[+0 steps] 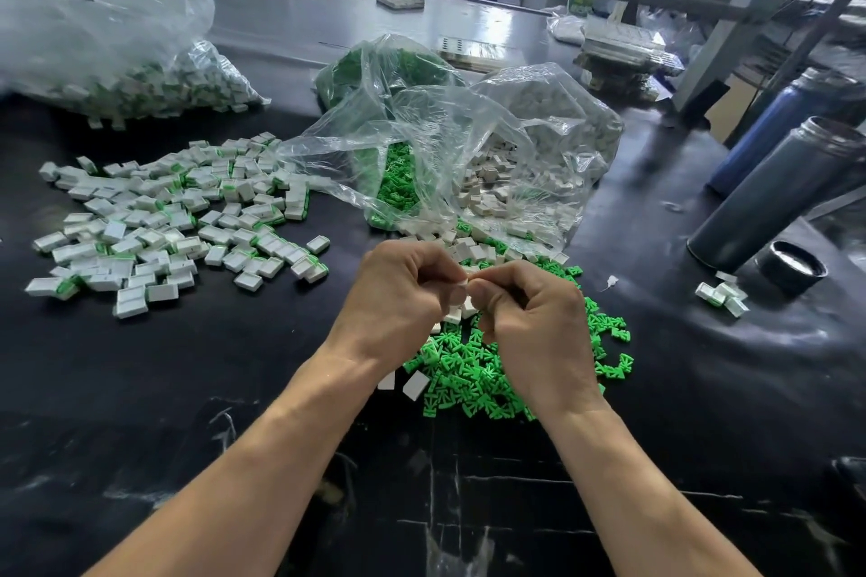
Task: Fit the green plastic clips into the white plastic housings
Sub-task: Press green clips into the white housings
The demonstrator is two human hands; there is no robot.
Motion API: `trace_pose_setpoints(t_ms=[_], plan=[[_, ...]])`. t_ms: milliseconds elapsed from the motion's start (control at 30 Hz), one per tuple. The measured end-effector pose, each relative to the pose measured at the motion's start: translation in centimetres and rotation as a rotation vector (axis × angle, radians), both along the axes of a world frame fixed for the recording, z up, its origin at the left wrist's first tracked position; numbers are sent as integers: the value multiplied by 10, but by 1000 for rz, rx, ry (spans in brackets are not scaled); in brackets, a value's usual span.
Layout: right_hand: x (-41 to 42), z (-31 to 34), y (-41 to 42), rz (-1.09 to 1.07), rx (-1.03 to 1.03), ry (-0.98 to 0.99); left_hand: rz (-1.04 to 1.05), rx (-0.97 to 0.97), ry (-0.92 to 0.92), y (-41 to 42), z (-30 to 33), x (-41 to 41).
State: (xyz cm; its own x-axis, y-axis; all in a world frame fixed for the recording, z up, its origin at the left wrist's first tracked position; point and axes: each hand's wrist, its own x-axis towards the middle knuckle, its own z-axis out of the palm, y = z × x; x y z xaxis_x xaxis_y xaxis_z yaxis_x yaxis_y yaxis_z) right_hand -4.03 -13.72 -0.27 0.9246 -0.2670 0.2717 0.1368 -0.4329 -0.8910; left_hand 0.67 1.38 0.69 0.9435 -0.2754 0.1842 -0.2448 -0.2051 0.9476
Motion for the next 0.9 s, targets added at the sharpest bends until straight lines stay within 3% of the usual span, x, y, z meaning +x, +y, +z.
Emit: trace_pose_setpoints(t_ms=[200, 533, 633, 733, 900], plan=[[-3, 4, 0, 10, 142, -2, -15, -163, 142, -5, -1, -3], [0, 11, -2, 81, 342, 57, -57, -125, 96, 2, 5, 2], [-1, 13, -2, 137, 462, 173, -80, -140, 88, 0, 6, -1], [-1, 10, 4, 133, 436, 257, -160, -179, 108, -7, 8, -7], [4, 5, 11, 46, 358, 211, -239, -200, 126, -12, 6, -12]])
